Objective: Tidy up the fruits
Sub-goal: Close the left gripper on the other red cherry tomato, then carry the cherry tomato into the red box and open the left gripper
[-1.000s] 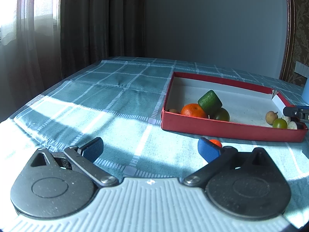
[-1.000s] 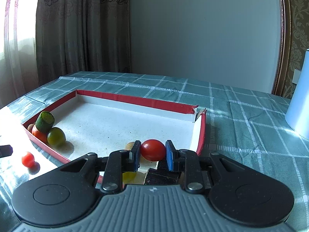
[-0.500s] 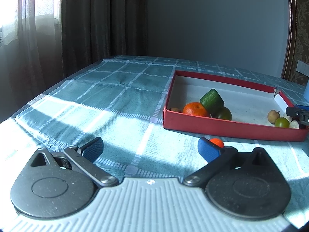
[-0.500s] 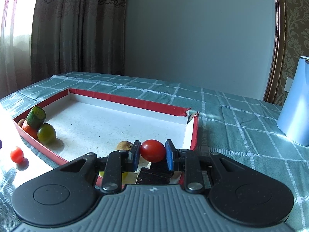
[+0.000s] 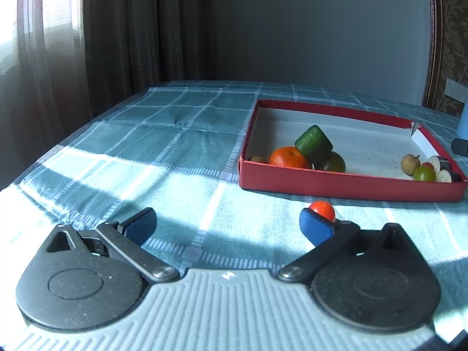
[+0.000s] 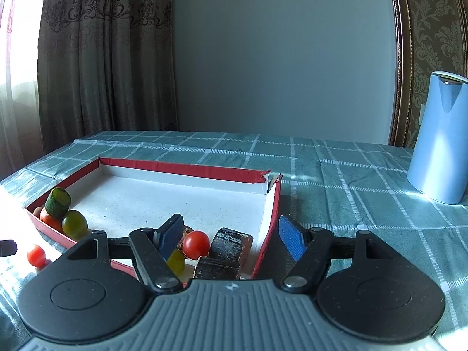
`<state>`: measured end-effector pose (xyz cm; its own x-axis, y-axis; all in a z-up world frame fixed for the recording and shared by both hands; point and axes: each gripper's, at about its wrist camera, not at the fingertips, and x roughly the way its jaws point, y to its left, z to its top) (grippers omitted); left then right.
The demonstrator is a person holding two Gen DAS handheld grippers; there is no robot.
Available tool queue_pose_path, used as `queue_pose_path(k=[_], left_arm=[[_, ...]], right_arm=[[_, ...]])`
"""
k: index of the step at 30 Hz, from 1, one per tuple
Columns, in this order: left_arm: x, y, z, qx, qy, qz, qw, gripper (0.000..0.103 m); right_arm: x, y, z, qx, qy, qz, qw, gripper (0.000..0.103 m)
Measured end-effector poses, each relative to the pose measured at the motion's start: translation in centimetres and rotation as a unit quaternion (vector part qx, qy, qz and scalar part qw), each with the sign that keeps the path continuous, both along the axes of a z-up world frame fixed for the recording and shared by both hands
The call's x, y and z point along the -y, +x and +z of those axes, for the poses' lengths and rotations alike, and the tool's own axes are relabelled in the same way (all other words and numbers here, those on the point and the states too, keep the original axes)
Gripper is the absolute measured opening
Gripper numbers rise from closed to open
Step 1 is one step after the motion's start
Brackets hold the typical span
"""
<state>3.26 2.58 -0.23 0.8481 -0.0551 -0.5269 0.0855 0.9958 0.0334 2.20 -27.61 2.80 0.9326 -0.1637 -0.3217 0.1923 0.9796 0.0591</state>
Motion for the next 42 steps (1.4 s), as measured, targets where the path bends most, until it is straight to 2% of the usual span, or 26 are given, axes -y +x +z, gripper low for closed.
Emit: queue_pose_path(k=[4,6,9,12,16,18,19,25,28,30,34,42], left_arm=[[1.8,-0.4,0.2,0.016,0.040,-0.021,0.9988,0.103],[2.6,-0.3,0.5,0.015,0.038,-0.030,0.9987,0.103],[4.1,0.3,0.6,0.007,0.042,-0.043,0.9982,0.103],[5.5,1.7,0.1,-0.014,0.056,-0.037,0.9977,0.103],[5.9,3.6,-0.8,-0.055,0.045,-0.029,0.9971,0.102],[5.5,3.8,-0.8,-0.062,0.021,-0.032,0.9973,0.093],[5.3,3.8,-0.8,-0.062,0.014,-0.033,0.9974,0.092],[5.6,2.8,-0.7,-0.049,0.011,-0.046,0.9977,0.071],[5.8,2.4,-0.6,-0.045,0.008,-0.059,0.9972,0.056],[5.9,2.2,-0.6,-0.044,0.004,-0.063,0.9970,0.042],[6.2,1.8,-0.5,-0.039,0.008,-0.071,0.9967,0.025],[5.6,1.7,-0.4,-0.040,-0.006,-0.061,0.9973,0.024]], right_arm=[[0.6,-3.2,0.1,0.011,0.036,0.021,0.999,0.074],[0.6,-4.7,-0.4,0.009,0.041,0.032,0.999,0.078],[0.8,-6.4,-1.5,-0.001,0.055,0.039,0.998,0.078],[1.2,-7.1,-2.6,-0.010,0.082,0.045,0.996,0.078],[1.8,-7.4,-3.0,-0.004,0.109,0.043,0.993,0.078],[2.2,-7.3,-3.2,-0.006,0.119,0.044,0.992,0.078],[2.4,-7.3,-3.2,-0.007,0.125,0.044,0.991,0.078],[2.8,-7.4,-3.4,-0.005,0.140,0.040,0.989,0.078],[2.8,-7.3,-3.4,-0.006,0.140,0.040,0.989,0.078],[2.8,-7.3,-3.4,-0.007,0.140,0.039,0.989,0.081],[2.9,-7.3,-3.4,-0.008,0.142,0.038,0.989,0.081],[3.0,-7.2,-3.5,-0.009,0.145,0.036,0.989,0.081]])
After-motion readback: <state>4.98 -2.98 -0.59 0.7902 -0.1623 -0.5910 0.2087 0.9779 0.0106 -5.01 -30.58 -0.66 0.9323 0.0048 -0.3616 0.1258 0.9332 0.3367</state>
